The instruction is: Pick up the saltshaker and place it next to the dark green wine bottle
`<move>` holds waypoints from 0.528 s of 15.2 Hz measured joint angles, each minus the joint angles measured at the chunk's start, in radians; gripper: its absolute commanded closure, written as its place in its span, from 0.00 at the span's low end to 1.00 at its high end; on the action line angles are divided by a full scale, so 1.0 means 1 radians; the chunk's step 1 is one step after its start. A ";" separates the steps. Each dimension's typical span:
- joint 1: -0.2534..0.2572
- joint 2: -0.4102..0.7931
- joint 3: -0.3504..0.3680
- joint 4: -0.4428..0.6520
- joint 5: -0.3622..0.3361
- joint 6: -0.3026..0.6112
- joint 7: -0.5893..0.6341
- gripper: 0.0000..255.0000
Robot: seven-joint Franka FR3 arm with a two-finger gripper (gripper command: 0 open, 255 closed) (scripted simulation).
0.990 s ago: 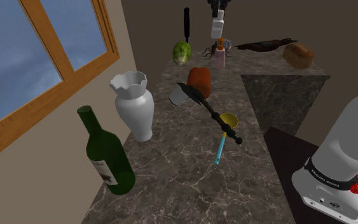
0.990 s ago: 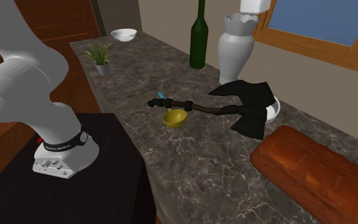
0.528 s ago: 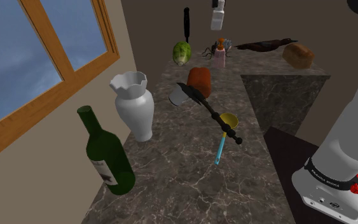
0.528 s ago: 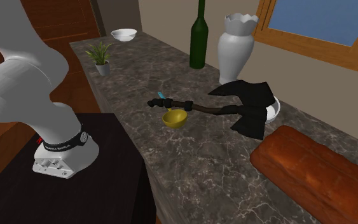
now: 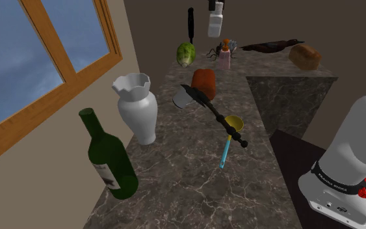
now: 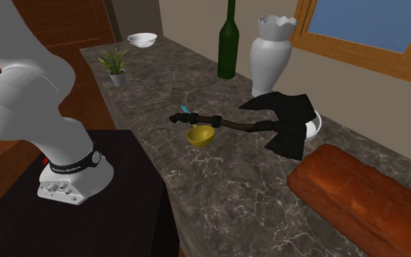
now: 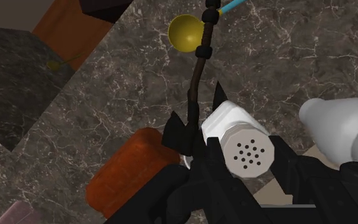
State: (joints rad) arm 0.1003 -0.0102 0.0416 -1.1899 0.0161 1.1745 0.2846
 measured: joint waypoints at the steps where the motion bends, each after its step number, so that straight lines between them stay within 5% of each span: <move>1: 0.015 -0.008 0.015 -0.009 0.001 0.001 0.030 1.00; 8: 0.100 -0.045 0.110 -0.058 0.009 0.016 0.213 1.00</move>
State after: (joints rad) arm 0.2006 -0.0554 0.1515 -1.2476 0.0251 1.1903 0.4980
